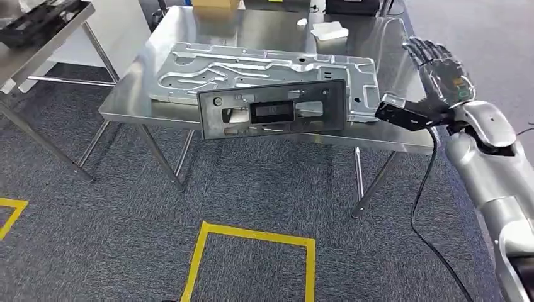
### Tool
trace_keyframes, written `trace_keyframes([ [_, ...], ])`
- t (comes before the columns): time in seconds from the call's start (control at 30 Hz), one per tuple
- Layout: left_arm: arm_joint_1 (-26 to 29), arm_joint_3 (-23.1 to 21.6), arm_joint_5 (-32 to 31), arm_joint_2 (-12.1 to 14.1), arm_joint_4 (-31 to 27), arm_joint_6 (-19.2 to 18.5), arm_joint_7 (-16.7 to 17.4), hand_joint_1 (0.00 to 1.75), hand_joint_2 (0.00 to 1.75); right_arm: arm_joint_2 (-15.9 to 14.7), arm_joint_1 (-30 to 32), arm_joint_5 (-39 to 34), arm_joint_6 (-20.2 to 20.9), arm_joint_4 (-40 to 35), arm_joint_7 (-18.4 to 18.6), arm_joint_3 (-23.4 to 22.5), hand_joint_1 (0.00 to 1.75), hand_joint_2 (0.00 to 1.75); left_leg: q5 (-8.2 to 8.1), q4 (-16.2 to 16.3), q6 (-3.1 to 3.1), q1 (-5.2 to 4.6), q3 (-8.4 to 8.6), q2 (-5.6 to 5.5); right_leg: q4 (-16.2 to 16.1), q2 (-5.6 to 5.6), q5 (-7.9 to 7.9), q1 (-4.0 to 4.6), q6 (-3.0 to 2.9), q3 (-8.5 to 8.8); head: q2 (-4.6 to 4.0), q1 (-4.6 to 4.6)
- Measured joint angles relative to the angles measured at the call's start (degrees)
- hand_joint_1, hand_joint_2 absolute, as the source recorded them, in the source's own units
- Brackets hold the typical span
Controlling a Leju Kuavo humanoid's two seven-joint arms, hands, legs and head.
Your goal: Take the parts from the cabinet and place them on the table.
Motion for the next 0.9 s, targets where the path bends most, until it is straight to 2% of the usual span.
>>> trace_keyframes([
  [0.03,-0.1,-0.1,0.0,0.0,0.0,0.0,0.0,0.0,0.0,-0.4,1.5,-0.2,-0.5,-1.0,-0.3,-0.2,0.0,0.0,-3.38,-5.5,0.26,-0.08,4.06,-0.04,0.2,0.01,0.23,0.14,0.34,-0.37,0.0,0.0],
  [0.07,-0.2,-0.2,0.0,0.0,0.0,0.0,0.0,0.0,0.0,-1.0,3.2,-0.4,-1.5,-2.2,-0.4,-0.6,0.0,0.0,-5.45,-9.7,0.68,-0.39,6.36,-0.18,0.5,-0.07,0.45,0.22,0.64,-0.44,0.0,0.04],
  [0.1,-0.2,-0.4,0.0,0.0,0.0,-0.1,0.0,0.0,0.0,-1.4,5.2,-0.5,-2.5,-3.4,-0.5,-0.9,0.0,0.0,-6.09,-10.4,1.43,-0.39,6.45,-0.16,0.5,-0.14,0.9,0.46,1.13,-0.5,0.0,0.02],
  [0.17,-0.1,-0.5,0.0,0.0,0.0,-0.2,0.0,0.0,0.0,-2.0,9.8,-0.4,-3.7,-6.1,-0.3,-1.2,0.0,0.0,-5.5,-10.6,2.36,-0.42,6.21,-0.22,0.1,-0.29,1.59,0.32,1.88,-0.26,0.0,0.02],
  [0.2,0.0,-0.6,0.0,0.0,0.0,-0.2,0.0,0.0,0.0,-2.4,12.6,-0.1,-4.3,-7.5,-0.2,-1.4,0.0,0.0,-4.85,-11.0,3.12,-0.12,6.46,-0.03,0.4,-0.18,1.33,-0.01,2.11,-0.38,0.0,0.02],
  [0.23,0.0,-0.7,0.0,0.0,0.0,-0.3,0.0,0.0,0.0,-2.6,14.8,0.3,-4.8,-8.8,-0.1,-1.6,0.0,0.0,-4.51,-11.0,3.47,-0.18,6.18,-0.01,1.7,0.13,-0.3,-0.01,2.34,-0.96,0.0,0.04],
  [0.27,-0.1,-0.7,0.0,0.0,0.0,-0.3,0.1,0.0,0.0,-2.7,16.6,0.6,-5.1,-9.6,-0.1,-1.6,0.0,0.0,-4.17,-10.9,3.86,-0.23,5.64,-0.02,5.0,0.19,-3.0,-0.07,2.48,-2.48,-0.02,0.02],
  [0.3,-0.1,-0.7,0.0,0.0,0.0,-0.3,0.1,0.0,0.0,-2.8,18.5,1.0,-5.4,-10.5,0.0,-1.8,0.0,0.0,-3.7,-10.9,3.98,-0.38,5.05,0.06,10.2,0.2,-6.03,-0.06,2.7,-4.57,0.0,0.04],
  [0.33,-0.1,-0.7,0.0,0.0,0.0,-0.3,0.2,0.0,0.0,-2.8,20.5,1.5,-5.6,-11.3,0.0,-2.1,0.0,0.0,-3.36,-10.8,4.08,-0.51,4.54,0.09,14.9,0.25,-8.24,-0.06,2.85,-6.33,0.0,0.04],
  [0.37,-0.1,-0.7,0.0,0.0,0.0,-0.4,0.2,0.0,0.0,-2.7,22.6,1.7,-5.8,-12.0,0.0,-2.1,0.0,0.0,-3.05,-10.8,4.05,-0.59,4.11,0.06,17.6,0.26,-9.14,-0.06,2.89,-7.0,0.0,0.02],
  [0.4,-0.1,-0.8,0.0,0.0,0.0,-0.3,0.3,0.0,0.0,-2.7,24.6,2.1,-5.9,-12.5,-0.2,-2.1,0.0,0.0,-2.85,-10.7,4.05,-0.61,3.74,-0.02,17.5,0.26,-8.8,-0.06,2.84,-6.38,0.0,0.04],
  [0.43,-0.1,-0.8,0.0,0.0,0.0,-0.4,0.4,0.0,0.0,-2.5,26.2,2.2,-5.9,-13.0,-0.7,-2.1,0.0,0.0,-2.65,-10.5,3.94,-0.68,3.37,-0.12,14.7,0.26,-7.42,-0.06,2.64,-4.39,0.0,0.04],
  [0.5,-0.1,-0.8,0.0,0.0,0.0,-0.3,0.4,0.0,0.0,-2.1,27.8,1.4,-5.9,-13.8,-1.8,-2.1,0.0,0.0,-2.51,-10.0,3.72,-0.85,2.75,-0.11,4.9,0.27,-3.87,0.03,1.95,1.97,0.0,0.04],
  [0.53,-0.2,-0.8,0.0,0.0,0.0,-0.4,0.2,0.0,0.0,-1.9,28.5,0.1,-5.6,-14.2,-2.7,-2.1,0.0,0.0,-2.45,-9.8,3.58,-0.95,2.52,-0.03,1.2,0.29,-4.32,0.2,1.43,4.04,-0.02,0.02],
  [0.57,-0.4,-0.8,0.0,0.0,0.0,-0.4,0.1,0.0,0.0,-1.3,29.5,-2.1,-5.1,-14.5,-3.7,-2.1,0.0,0.0,-2.45,-9.6,3.22,-1.33,2.33,-0.03,0.8,0.24,-3.82,0.56,1.14,4.07,0.0,0.02],
  [0.67,-0.4,-0.8,0.0,0.0,0.0,-0.4,-0.4,0.0,0.0,0.8,33.7,-9.9,-2.4,-14.6,-5.8,-2.1,0.0,0.0,-2.01,-10.4,2.2,-0.99,2.5,-0.02,0.4,0.23,-3.53,0.9,0.36,4.03,0.0,0.02],
  [0.7,-0.5,-0.8,0.0,0.0,0.0,-0.4,-0.5,0.0,0.0,1.6,35.3,-12.0,-1.7,-14.5,-6.2,-2.1,0.0,0.0,-2.71,-10.4,2.91,-1.33,2.5,0.05,-0.4,0.34,-3.18,0.5,0.7,4.34,0.0,0.04],
  [0.73,-0.5,-0.9,-0.1,0.0,0.0,-0.3,-0.9,0.0,0.0,2.9,36.4,-14.7,-1.3,-14.1,-6.9,-2.1,0.0,0.0,-2.4,-10.9,4.65,-1.33,2.45,0.12,-0.4,0.3,-3.08,0.55,0.77,4.23,0.0,0.02],
  [0.77,-0.6,-1.1,-0.1,0.0,0.0,-0.2,-1.2,0.0,0.0,4.3,37.6,-17.0,-0.6,-13.0,-7.4,-2.2,0.0,0.0,-2.13,-10.9,4.01,-1.28,2.46,0.14,-0.4,0.34,-3.04,0.69,0.42,4.17,0.0,0.02],
  [0.8,-0.6,-1.4,-0.2,0.0,0.0,-0.2,-1.5,0.0,0.0,5.2,39.0,-19.1,-0.2,-11.7,-8.1,-2.6,0.0,0.0,-1.95,-11.2,2.58,-1.05,2.65,0.14,-0.4,0.34,-3.05,0.83,0.19,4.23,0.0,0.02],
  [0.83,-0.7,-1.8,-0.3,0.0,0.0,0.0,-2.3,0.0,0.0,7.0,40.5,-22.4,-0.4,-8.8,-9.5,-3.6,0.0,0.0,-1.73,-11.2,2.17,-0.98,2.67,0.13,-0.4,0.3,-3.05,0.9,0.06,4.24,-0.02,0.02],
  [0.9,-0.8,-2.4,-0.4,0.0,0.0,0.8,-3.5,0.0,0.0,9.8,42.4,-25.0,-2.2,-3.2,-11.1,-5.5,0.0,0.0,-1.58,-11.3,2.15,-0.92,2.75,0.1,-0.3,0.29,-2.9,0.99,-0.21,4.07,0.0,0.02],
])
